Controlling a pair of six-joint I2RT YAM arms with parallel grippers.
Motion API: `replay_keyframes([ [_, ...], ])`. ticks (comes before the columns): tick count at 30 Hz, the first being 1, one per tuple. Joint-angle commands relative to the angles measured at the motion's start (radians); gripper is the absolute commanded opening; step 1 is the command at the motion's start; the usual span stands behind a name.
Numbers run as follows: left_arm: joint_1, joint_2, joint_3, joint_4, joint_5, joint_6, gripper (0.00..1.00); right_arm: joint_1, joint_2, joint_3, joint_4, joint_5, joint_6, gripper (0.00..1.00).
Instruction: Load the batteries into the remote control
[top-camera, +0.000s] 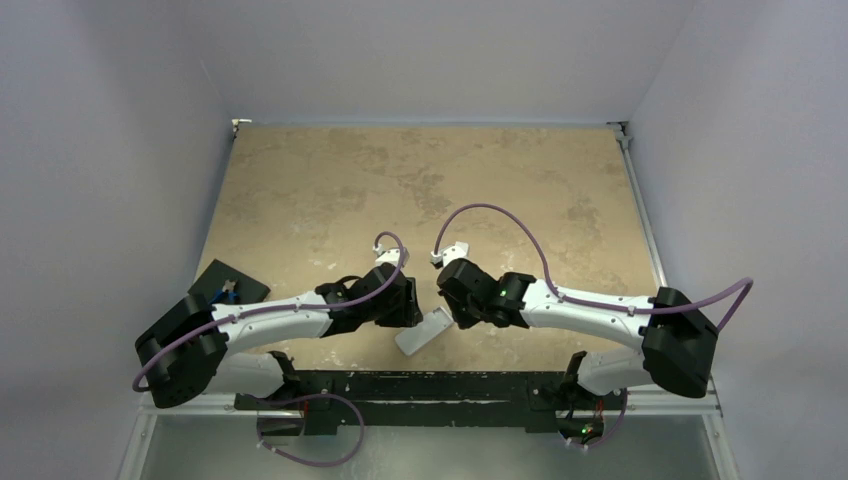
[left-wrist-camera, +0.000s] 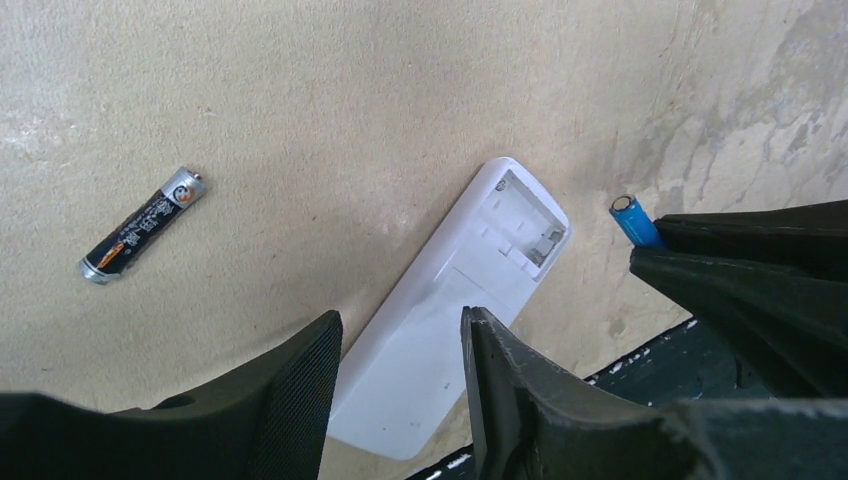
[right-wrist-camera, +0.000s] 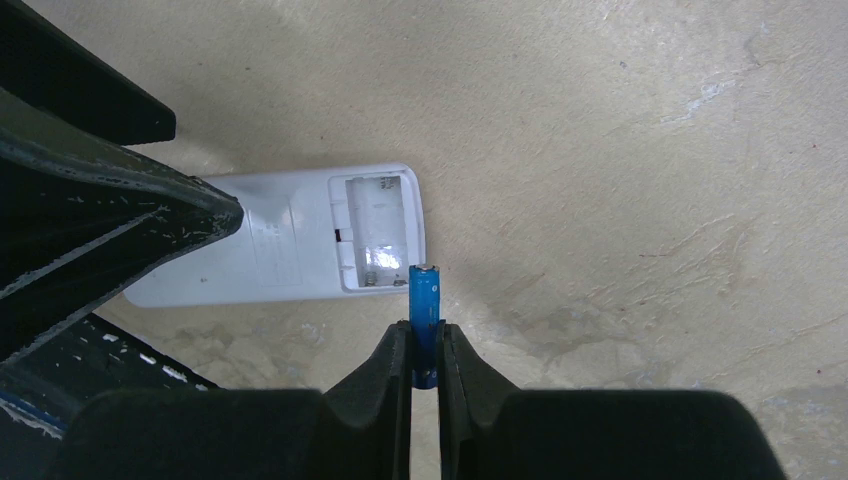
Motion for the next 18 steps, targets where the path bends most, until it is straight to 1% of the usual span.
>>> replay_keyframes([
  [1,0.006,0.007,0.003,0.070,0.015,0.033,0.47,-0.005,0.002,0.042,-0.007,-0.025,-0.026,0.04],
  [9,0.006,0.020,-0.066,0.141,0.062,0.008,0.44,-0.013,0.032,0.063,-0.016,-0.043,-0.048,0.05],
  [16,0.006,0.037,-0.089,0.155,0.081,0.007,0.42,-0.022,0.058,0.083,-0.028,-0.055,-0.063,0.05],
  [18,0.006,0.040,-0.094,0.194,0.092,0.006,0.42,-0.024,0.068,0.089,-0.034,-0.057,-0.068,0.05],
])
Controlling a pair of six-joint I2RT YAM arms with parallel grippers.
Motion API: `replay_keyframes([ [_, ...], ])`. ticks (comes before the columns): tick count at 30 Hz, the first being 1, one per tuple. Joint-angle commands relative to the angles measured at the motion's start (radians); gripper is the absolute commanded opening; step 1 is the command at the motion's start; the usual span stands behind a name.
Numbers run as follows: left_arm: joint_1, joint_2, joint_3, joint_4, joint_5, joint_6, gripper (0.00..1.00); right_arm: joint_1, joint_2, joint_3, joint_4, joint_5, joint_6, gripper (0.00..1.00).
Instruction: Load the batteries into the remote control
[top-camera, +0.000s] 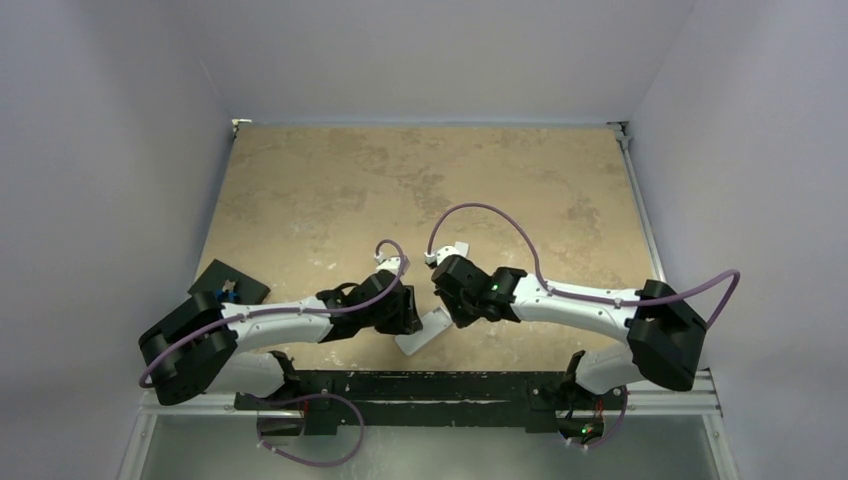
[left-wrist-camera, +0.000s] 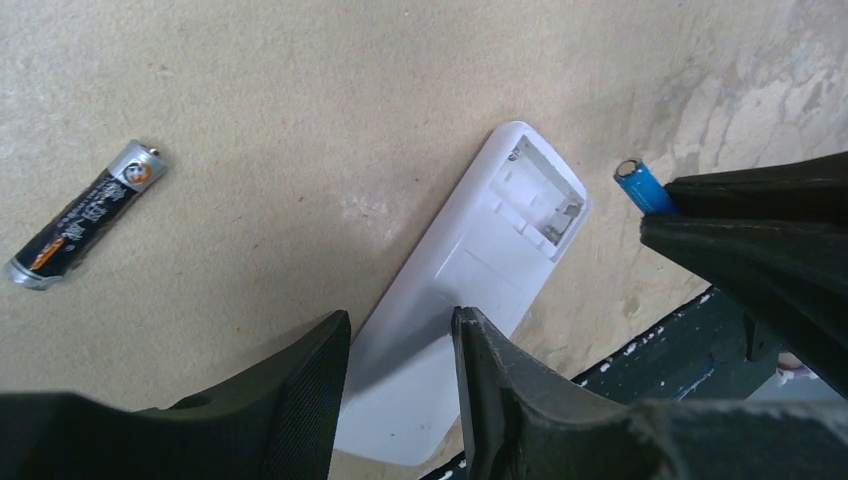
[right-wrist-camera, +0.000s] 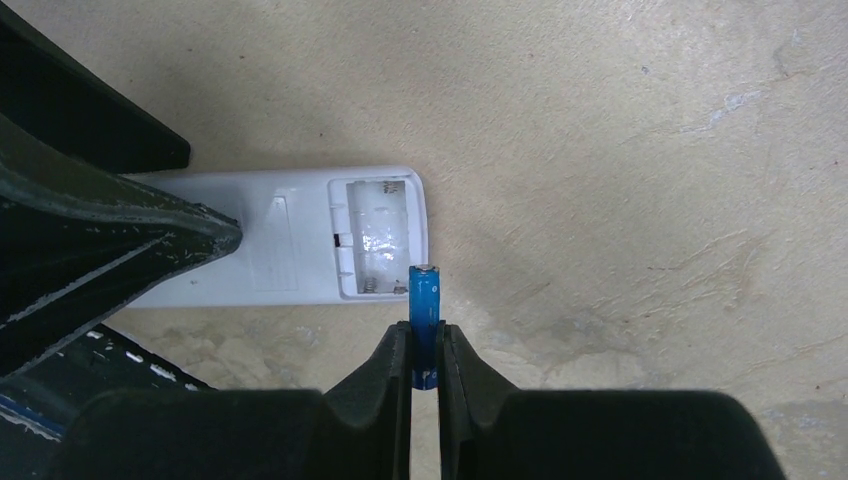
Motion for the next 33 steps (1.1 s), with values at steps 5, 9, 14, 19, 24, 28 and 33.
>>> replay_keyframes([
  [5,0.005,0.010,-0.023,0.100,0.072,-0.005,0.40,-0.015,0.029,0.063,-0.010,-0.028,-0.043,0.05],
  [9,0.005,0.008,-0.034,0.106,0.096,-0.008,0.39,-0.022,0.049,0.081,-0.017,-0.037,-0.061,0.05],
  [14,0.005,-0.001,-0.060,0.141,0.127,-0.032,0.39,-0.035,0.071,0.105,-0.027,-0.056,-0.100,0.04],
  [19,0.005,-0.003,-0.088,0.190,0.161,-0.058,0.38,-0.042,0.102,0.139,-0.041,-0.072,-0.149,0.03],
  [24,0.004,0.003,-0.127,0.256,0.186,-0.098,0.37,-0.049,0.127,0.164,-0.053,-0.084,-0.203,0.03],
  [28,0.003,-0.009,-0.157,0.291,0.193,-0.129,0.36,-0.053,0.141,0.175,-0.061,-0.096,-0.251,0.02],
  [33,0.004,-0.047,-0.183,0.298,0.187,-0.144,0.36,-0.058,0.162,0.200,-0.069,-0.117,-0.301,0.01],
])
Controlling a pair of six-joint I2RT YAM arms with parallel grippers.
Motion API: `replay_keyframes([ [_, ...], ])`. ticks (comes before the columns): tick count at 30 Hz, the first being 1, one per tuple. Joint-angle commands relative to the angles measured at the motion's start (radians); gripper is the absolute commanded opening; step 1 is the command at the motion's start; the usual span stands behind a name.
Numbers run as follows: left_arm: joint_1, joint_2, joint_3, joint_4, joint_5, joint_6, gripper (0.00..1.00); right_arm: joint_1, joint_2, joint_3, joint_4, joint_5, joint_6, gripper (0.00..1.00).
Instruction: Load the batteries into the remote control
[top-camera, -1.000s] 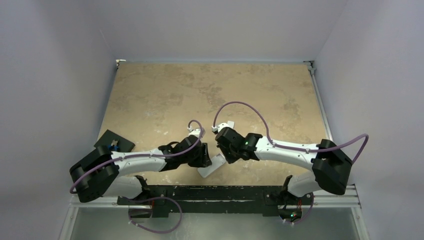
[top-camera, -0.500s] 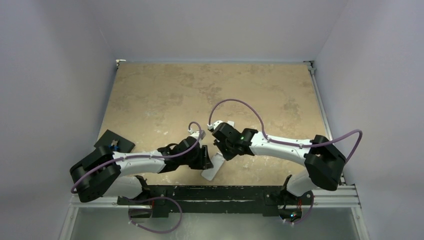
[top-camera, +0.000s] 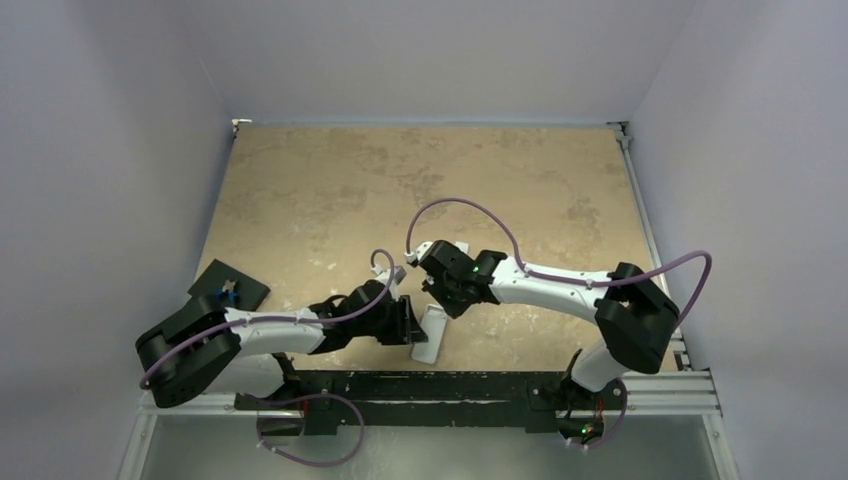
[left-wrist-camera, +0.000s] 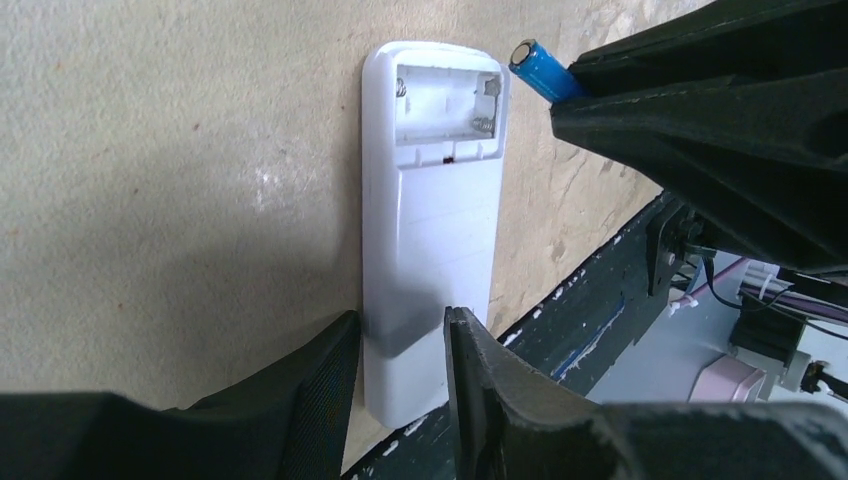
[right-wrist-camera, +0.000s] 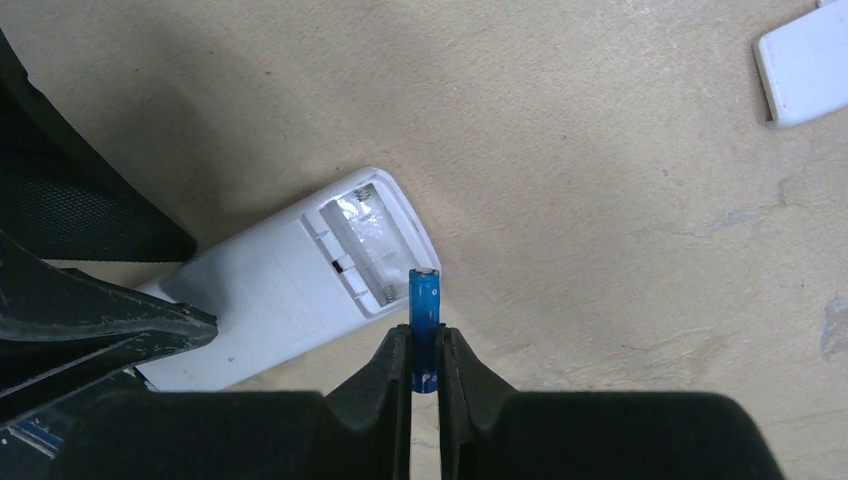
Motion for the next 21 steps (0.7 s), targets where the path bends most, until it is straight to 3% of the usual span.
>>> replay_keyframes([
  [1,-0.001,-0.049,-0.031,0.010,0.004,-0.027,0.36,-0.007,0.008,0.064,-0.017,-0.039,-0.082,0.02],
  [21,0.045,-0.338,0.014,-0.335,-0.121,0.022,0.38,-0.007,0.012,0.086,-0.024,-0.098,-0.334,0.04],
])
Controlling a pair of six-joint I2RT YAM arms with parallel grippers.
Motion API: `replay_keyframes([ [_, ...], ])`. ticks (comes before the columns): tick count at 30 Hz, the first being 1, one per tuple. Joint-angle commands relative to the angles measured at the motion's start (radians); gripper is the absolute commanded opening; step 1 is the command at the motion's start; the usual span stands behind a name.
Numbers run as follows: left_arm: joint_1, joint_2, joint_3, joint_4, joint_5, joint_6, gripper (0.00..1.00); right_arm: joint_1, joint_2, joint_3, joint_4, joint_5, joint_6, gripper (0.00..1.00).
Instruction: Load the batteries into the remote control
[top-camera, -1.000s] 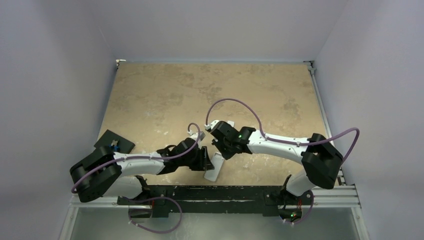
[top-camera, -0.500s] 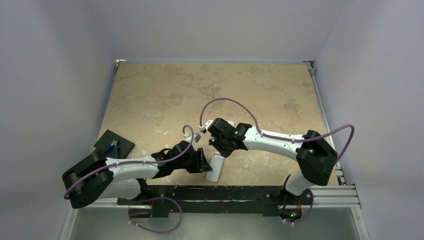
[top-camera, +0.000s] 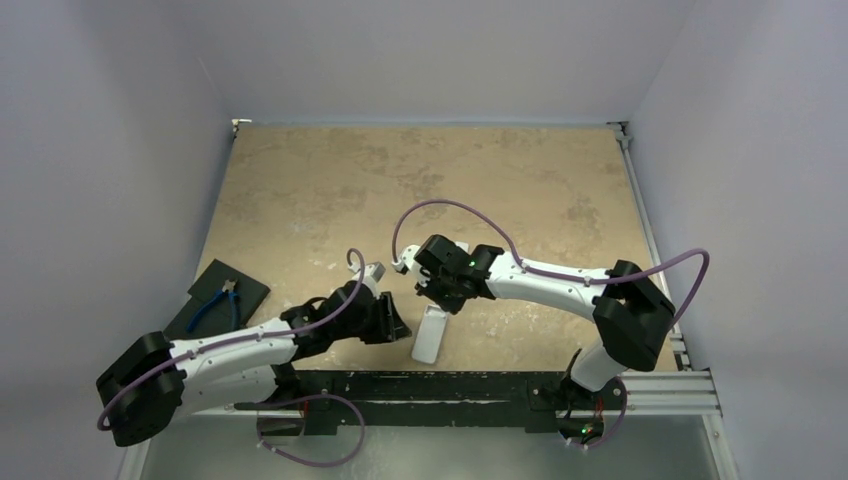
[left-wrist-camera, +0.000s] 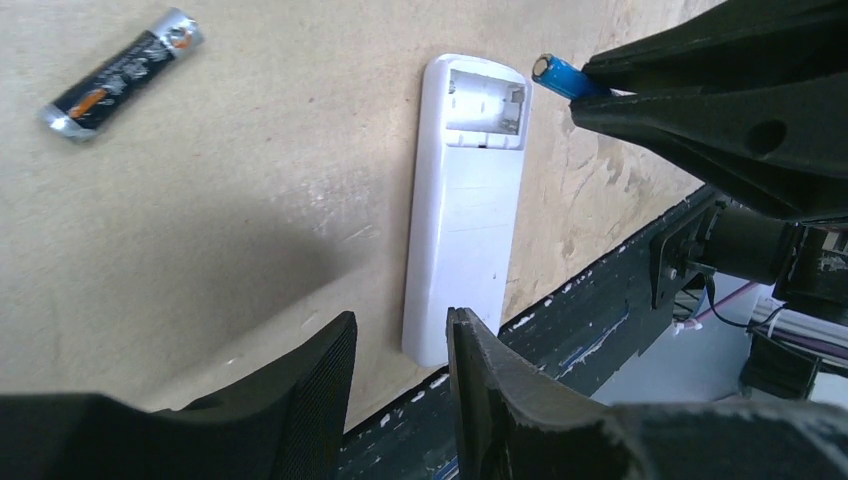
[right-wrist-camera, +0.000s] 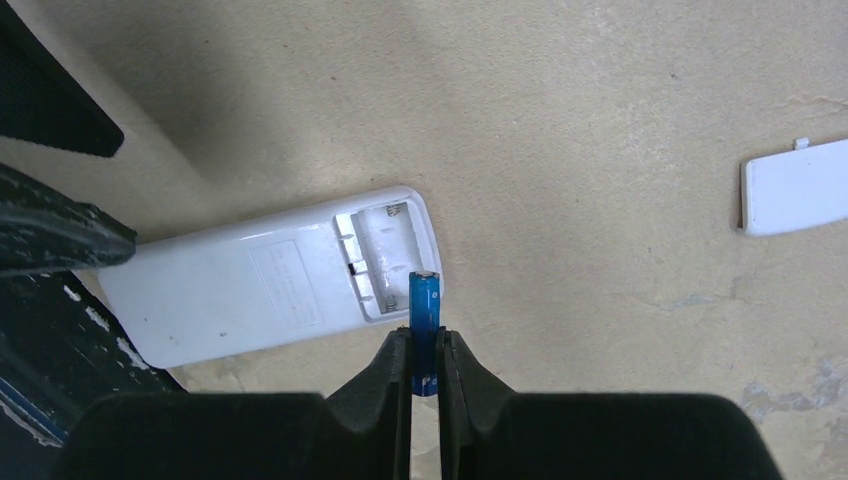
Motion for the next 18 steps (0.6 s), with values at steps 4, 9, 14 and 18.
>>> replay_keyframes([
  [4,0.042,-0.122,0.040,-0.131,-0.034,0.031,0.39,-0.005,-0.004,0.017,0.012,-0.036,-0.113,0.05],
  [9,0.051,-0.173,0.039,-0.164,-0.035,0.028,0.39,-0.005,0.021,0.026,0.011,-0.032,-0.118,0.05],
  [14,0.051,-0.195,0.038,-0.180,-0.034,0.019,0.40,-0.005,0.037,0.031,0.006,-0.033,-0.124,0.08],
  [18,0.051,-0.212,0.037,-0.186,-0.039,0.008,0.41,-0.005,0.048,0.029,0.015,-0.036,-0.125,0.10],
])
